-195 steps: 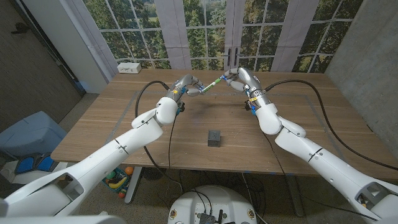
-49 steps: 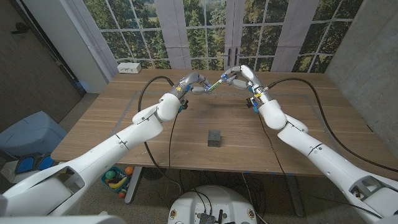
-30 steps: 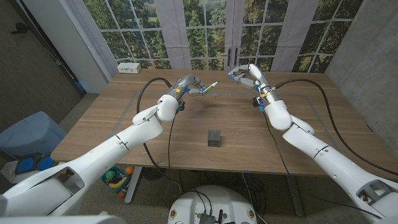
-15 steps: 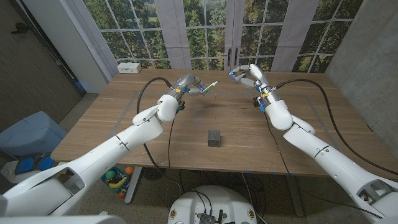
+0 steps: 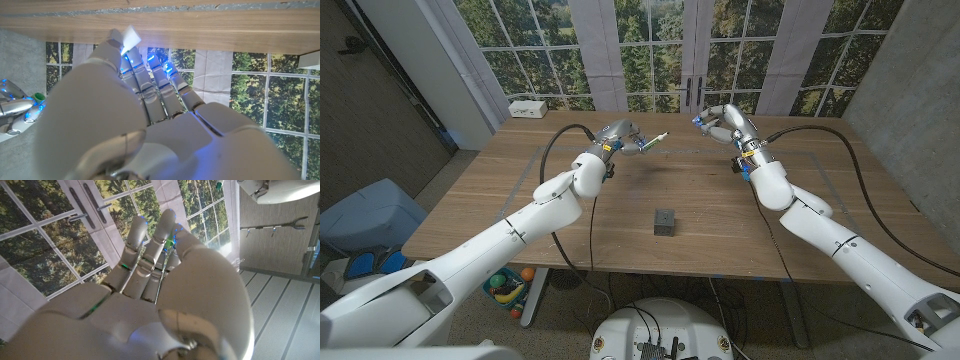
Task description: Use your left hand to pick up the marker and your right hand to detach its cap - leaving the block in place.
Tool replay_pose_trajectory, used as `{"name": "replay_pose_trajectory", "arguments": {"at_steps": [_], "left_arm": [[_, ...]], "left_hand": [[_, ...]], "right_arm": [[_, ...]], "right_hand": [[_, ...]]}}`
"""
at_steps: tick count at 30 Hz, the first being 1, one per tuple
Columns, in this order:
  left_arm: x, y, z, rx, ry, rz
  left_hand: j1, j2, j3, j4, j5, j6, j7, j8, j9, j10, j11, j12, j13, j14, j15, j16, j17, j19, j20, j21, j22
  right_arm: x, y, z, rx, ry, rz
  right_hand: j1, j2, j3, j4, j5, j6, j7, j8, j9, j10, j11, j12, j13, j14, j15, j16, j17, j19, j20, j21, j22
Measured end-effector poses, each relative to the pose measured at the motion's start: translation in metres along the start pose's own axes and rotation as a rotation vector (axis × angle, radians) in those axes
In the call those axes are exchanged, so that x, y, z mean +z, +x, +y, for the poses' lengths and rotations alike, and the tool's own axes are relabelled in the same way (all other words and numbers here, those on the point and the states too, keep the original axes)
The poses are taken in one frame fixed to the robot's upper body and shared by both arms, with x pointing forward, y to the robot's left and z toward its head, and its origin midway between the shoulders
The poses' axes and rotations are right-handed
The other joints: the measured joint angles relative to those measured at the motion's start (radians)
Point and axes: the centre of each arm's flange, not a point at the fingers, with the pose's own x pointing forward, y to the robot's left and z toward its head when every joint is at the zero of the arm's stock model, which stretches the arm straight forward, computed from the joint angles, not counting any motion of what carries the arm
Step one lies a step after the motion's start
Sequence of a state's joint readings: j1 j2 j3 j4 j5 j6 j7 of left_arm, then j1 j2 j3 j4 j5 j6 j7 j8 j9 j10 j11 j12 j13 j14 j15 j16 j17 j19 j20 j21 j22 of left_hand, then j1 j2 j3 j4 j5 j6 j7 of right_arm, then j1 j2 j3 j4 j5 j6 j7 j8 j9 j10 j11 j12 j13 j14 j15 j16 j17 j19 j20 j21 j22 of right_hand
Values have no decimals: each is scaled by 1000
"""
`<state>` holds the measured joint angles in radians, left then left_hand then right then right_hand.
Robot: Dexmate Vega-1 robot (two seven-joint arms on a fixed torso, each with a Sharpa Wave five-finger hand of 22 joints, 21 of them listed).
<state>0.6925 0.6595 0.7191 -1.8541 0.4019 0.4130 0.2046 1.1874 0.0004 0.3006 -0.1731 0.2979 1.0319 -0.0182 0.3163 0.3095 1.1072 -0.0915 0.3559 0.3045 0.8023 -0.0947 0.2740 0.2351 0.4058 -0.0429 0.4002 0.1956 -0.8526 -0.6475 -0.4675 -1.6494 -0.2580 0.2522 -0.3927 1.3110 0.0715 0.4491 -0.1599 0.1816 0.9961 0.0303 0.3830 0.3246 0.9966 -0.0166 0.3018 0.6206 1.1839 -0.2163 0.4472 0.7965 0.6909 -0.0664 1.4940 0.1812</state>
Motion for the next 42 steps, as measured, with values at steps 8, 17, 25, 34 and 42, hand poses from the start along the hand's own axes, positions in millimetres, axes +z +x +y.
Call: {"name": "replay_pose_trajectory", "arguments": {"at_steps": [8, 17, 25, 34, 42], "left_arm": [[-6, -4, -1, -9, 44, 22], [-17, -7, -5, -35, 79, 49], [-28, -8, -11, -60, 106, 73], [-39, -8, -17, -86, 134, 95], [-47, -6, -23, -106, 157, 107]], "left_hand": [[-1, 1, -1, -1, 0, -3, -3, 0, 5, 0, 0, -1, 0, 0, 0, 0, 0, 0, 0, 0, 0], [-5, 5, -1, -1, 0, -3, -3, -4, 5, 0, 0, -4, 1, 0, 0, 0, 0, 0, 0, 0, 0], [-5, 6, -1, -1, -2, -9, -9, -4, 5, 0, 0, -9, 1, 0, 0, 0, 0, 0, 0, 0, 0], [-8, 8, -2, -1, -4, -9, -9, -8, 8, -4, -4, -11, 2, -4, 4, -2, 0, 0, 0, 0, 0], [-8, 8, -2, -1, -5, -9, -9, -8, 9, -7, -7, -13, 8, -4, 4, -3, 5, 0, 0, 0, 0]], "right_arm": [[-3, -3, 1, 49, -91, 41], [-8, -7, 8, 108, -187, 86], [-11, -8, 14, 147, -257, 114], [-18, -8, 22, 191, -331, 149], [-25, -7, 31, 237, -396, 189]], "right_hand": [[0, 0, 8, 0, -1, 0, 0, 0, -5, 0, 0, -4, 0, -3, -3, -4, 0, 0, 0, 0, 0], [0, 0, 8, 0, -5, 0, 0, 0, -8, 0, 0, -6, 0, -3, -3, -3, 3, -4, -4, 0, 0], [0, 0, 8, 0, -5, 0, 0, -6, -9, 0, 0, -12, 0, -3, -3, -3, 3, -4, -3, 0, 0], [0, 1, 12, -4, -5, 0, 0, -10, -14, -2, -2, -14, 3, -9, 2, -7, 3, -3, -3, -4, 0], [-4, 4, 16, 0, -8, -2, -2, -13, -19, -4, -4, -18, 8, -14, -3, -7, 7, -9, 2, -4, 0]]}}
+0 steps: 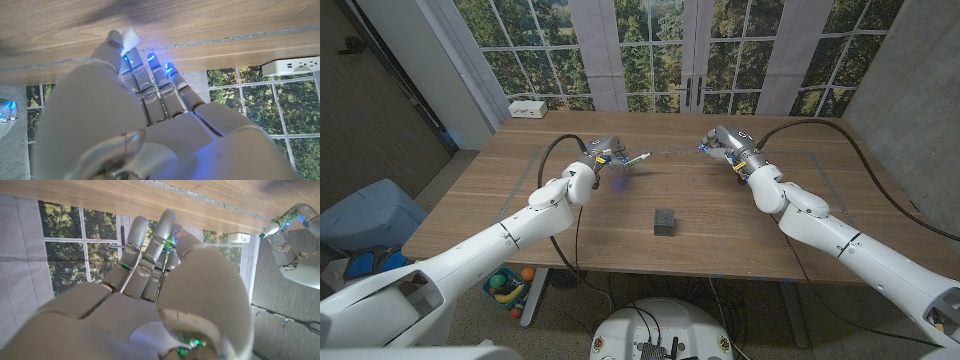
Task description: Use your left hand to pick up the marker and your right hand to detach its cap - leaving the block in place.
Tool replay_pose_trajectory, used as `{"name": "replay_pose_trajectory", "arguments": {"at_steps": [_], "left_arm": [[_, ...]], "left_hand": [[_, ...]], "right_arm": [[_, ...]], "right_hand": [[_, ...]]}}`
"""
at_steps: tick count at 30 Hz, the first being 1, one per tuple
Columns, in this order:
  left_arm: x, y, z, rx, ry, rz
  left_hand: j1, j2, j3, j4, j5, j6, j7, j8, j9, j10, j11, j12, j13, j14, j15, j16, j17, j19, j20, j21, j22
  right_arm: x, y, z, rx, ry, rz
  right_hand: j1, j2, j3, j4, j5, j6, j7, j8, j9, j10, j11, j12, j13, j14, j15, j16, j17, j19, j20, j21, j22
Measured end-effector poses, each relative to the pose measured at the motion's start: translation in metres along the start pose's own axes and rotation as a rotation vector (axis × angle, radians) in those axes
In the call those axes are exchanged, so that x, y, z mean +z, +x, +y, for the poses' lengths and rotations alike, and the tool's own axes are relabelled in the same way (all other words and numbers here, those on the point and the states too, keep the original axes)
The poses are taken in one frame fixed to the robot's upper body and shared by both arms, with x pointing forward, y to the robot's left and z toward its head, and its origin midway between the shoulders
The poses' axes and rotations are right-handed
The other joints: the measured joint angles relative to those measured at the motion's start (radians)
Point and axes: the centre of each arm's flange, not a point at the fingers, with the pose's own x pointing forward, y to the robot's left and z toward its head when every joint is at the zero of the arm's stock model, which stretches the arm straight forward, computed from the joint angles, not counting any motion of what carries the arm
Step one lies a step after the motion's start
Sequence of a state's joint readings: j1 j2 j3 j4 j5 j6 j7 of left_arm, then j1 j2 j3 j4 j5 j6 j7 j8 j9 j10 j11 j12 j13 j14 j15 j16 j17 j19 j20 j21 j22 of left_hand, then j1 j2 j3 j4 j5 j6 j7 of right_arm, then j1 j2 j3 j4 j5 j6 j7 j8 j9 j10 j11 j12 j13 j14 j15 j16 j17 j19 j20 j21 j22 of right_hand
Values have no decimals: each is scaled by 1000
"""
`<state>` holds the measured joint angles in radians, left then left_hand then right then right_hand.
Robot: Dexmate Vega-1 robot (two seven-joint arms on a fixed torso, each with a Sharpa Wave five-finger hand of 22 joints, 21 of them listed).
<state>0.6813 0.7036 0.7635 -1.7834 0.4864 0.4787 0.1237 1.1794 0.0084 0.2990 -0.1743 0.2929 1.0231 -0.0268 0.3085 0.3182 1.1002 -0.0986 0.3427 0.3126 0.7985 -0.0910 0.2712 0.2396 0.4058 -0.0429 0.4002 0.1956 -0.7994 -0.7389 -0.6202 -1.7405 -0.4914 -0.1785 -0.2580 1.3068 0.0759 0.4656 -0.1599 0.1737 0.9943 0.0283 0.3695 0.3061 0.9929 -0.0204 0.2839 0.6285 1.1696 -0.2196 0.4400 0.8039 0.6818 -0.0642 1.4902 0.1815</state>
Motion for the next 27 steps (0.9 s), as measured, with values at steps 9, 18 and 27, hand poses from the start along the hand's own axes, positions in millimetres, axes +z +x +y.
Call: {"name": "replay_pose_trajectory", "arguments": {"at_steps": [9, 18, 27], "left_arm": [[-1, 2, -6, -5, 58, 6], [0, 2, -12, 5, 138, 14], [2, 1, -20, 18, 221, 16]], "left_hand": [[0, 0, 0, 0, 0, -4, -4, 0, 0, 0, 0, -3, 6, 0, 0, 0, 0, 0, 0, 0, 0], [0, 0, -5, 1, -3, -5, -5, -4, 0, 0, 0, -7, 5, -8, 0, -4, 0, -7, -4, 0, 0], [0, 0, -7, 1, -4, -5, -5, -4, 0, 0, 0, -11, 1, -9, 2, -5, -3, -11, 0, 0, 0]], "right_arm": [[-2, 6, 12, 56, -57, 56], [-4, 9, 21, 100, -106, 100], [-6, 11, 28, 147, -150, 146]], "right_hand": [[0, 0, 4, -4, -1, -9, -2, -8, 0, 0, 0, -3, 0, -3, 3, -4, 0, 0, 0, -4, 0], [0, 0, 7, -1, 4, -9, -2, -8, -5, -5, -5, -7, 0, -3, 3, -4, 5, 0, 0, -4, 0], [0, 0, 10, -1, 4, -9, -2, -15, -8, -5, -5, -11, 7, -3, 4, -4, 8, 0, 0, -4, 0]]}}
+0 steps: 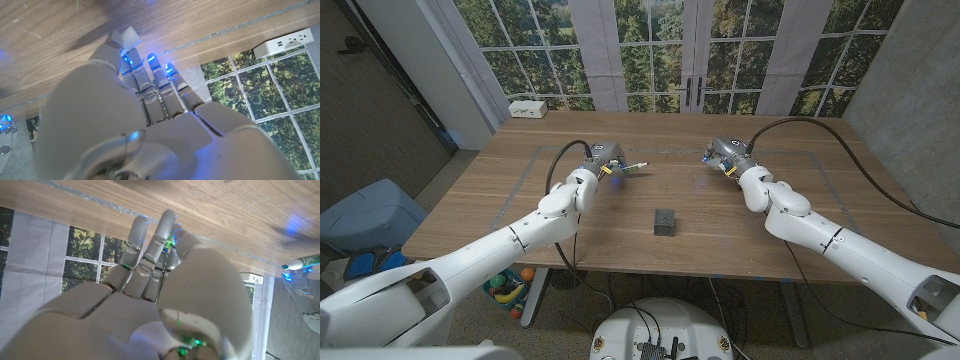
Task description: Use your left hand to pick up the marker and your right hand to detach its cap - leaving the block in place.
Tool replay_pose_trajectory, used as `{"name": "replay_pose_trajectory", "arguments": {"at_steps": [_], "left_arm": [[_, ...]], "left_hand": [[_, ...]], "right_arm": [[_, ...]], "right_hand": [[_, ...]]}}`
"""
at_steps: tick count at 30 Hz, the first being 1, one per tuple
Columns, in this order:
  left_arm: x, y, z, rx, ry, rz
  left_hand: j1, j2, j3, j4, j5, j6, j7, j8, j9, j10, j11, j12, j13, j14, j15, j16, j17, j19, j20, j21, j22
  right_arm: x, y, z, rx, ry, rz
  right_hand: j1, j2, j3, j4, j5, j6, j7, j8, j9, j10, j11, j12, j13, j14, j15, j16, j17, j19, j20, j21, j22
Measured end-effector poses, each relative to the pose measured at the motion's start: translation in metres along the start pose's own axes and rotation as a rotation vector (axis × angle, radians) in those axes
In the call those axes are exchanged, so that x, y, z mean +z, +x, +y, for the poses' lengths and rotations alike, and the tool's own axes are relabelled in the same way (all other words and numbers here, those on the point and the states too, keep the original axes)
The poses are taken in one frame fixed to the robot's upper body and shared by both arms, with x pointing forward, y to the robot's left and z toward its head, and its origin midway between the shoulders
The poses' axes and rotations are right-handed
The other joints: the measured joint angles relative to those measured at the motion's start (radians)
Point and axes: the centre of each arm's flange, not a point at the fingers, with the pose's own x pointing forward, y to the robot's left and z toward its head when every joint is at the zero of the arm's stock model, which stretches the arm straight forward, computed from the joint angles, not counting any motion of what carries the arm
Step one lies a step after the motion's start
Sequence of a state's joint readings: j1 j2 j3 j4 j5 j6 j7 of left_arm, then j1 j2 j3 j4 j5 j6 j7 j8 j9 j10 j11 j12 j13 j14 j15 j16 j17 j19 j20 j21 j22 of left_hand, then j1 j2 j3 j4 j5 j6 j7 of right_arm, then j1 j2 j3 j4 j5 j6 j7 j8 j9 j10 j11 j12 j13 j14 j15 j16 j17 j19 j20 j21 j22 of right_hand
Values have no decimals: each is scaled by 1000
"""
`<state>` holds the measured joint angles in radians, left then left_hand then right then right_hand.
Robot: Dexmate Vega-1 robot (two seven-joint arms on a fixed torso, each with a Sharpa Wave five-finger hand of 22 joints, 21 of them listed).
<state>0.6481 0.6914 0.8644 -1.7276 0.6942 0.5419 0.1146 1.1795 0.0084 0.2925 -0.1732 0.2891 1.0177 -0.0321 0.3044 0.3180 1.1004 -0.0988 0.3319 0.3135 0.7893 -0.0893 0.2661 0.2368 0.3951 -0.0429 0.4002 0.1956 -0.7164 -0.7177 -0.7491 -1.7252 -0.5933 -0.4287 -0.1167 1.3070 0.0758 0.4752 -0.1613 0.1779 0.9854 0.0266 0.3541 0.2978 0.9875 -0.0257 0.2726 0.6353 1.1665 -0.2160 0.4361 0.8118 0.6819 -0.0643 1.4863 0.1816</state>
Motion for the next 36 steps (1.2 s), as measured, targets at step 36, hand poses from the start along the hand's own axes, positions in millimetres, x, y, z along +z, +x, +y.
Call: {"name": "replay_pose_trajectory", "arguments": {"at_steps": [36], "left_arm": [[14, -8, -3, -2, 198, 28]], "left_hand": [[-114, 68, -72, 44, -50, -208, -47, -109, -29, -249, -102, -151, -60, -184, 31, -76, -33, -75, 35, -23, 0]], "right_arm": [[6, 1, 7, 110, -140, 108]], "right_hand": [[-211, -85, -47, 31, 3, -268, -57, -151, -32, -290, -46, -96, -68, -265, 89, -135, -94, -55, 5, -98, -14]]}}
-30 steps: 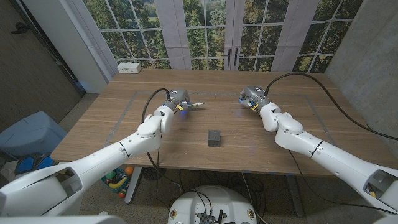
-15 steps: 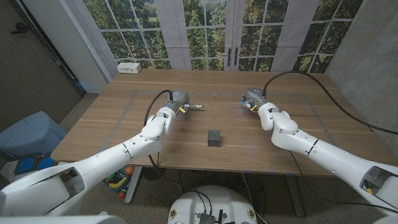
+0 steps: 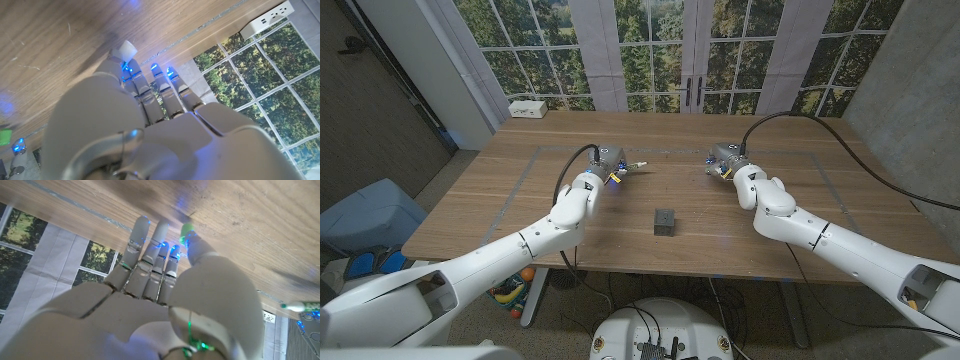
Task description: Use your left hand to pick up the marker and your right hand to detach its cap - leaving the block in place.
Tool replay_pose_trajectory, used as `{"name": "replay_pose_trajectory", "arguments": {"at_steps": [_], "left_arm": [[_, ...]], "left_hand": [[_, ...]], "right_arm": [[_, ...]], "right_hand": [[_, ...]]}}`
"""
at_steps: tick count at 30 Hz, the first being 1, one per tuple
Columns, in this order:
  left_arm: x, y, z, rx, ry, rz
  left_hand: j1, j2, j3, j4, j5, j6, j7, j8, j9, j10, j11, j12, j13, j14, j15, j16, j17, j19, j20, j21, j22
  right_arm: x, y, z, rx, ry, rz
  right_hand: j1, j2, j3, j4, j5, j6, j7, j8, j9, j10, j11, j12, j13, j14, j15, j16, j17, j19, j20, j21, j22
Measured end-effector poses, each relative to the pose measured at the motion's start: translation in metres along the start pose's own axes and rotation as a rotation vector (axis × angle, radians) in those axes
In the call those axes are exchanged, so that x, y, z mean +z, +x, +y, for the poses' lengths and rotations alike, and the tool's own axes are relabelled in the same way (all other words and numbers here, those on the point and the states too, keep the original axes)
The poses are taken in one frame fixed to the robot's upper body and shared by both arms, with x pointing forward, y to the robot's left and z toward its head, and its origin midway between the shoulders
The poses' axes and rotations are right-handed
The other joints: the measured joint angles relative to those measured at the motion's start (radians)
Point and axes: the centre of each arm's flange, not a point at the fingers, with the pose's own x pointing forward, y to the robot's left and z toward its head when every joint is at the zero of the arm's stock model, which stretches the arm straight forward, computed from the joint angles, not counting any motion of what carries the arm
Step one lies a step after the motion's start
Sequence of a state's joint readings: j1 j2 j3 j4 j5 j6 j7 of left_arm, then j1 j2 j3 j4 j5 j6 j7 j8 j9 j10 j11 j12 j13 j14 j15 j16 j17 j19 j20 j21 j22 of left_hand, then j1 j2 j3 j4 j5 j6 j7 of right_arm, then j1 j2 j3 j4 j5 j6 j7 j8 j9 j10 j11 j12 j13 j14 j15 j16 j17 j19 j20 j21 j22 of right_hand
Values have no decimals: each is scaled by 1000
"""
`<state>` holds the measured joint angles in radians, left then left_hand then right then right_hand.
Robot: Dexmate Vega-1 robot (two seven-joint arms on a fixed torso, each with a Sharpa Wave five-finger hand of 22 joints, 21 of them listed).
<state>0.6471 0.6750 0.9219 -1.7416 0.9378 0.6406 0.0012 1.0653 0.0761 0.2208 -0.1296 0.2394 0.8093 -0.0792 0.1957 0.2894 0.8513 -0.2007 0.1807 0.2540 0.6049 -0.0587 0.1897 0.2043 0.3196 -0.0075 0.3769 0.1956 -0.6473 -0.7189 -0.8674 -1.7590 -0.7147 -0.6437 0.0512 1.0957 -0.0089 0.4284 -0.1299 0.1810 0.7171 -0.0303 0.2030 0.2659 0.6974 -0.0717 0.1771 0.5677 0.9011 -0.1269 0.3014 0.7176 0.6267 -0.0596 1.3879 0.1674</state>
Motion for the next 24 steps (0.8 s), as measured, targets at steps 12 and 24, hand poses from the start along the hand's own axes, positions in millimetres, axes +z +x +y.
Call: {"name": "replay_pose_trajectory", "arguments": {"at_steps": [12, 24], "left_arm": [[0, -2, 6, 6, 18, 5], [-3, -4, 9, 16, -16, 7]], "left_hand": [[-99, -48, -39, -2, -33, -164, -28, -19, -46, -243, 42, -8, -31, -123, 12, -5, -9, -39, 22, -23, 0], [-204, -8, -50, 19, -39, -389, -39, -26, -88, -463, 89, -8, -54, -241, 15, -5, -14, -60, 33, -37, 0]], "right_arm": [[-1, -5, 0, 2, -1, 9], [-6, -10, -2, -43, 70, -9]], "right_hand": [[-159, -31, -78, 16, 5, -205, -16, -18, -33, -227, 23, 0, -53, -299, 67, -48, 19, -191, 71, -150, -5], [-285, 15, -122, 69, 5, -256, 2, -14, -43, -286, 47, 8, -76, -403, 78, -51, 21, -272, 111, -233, -5]]}}
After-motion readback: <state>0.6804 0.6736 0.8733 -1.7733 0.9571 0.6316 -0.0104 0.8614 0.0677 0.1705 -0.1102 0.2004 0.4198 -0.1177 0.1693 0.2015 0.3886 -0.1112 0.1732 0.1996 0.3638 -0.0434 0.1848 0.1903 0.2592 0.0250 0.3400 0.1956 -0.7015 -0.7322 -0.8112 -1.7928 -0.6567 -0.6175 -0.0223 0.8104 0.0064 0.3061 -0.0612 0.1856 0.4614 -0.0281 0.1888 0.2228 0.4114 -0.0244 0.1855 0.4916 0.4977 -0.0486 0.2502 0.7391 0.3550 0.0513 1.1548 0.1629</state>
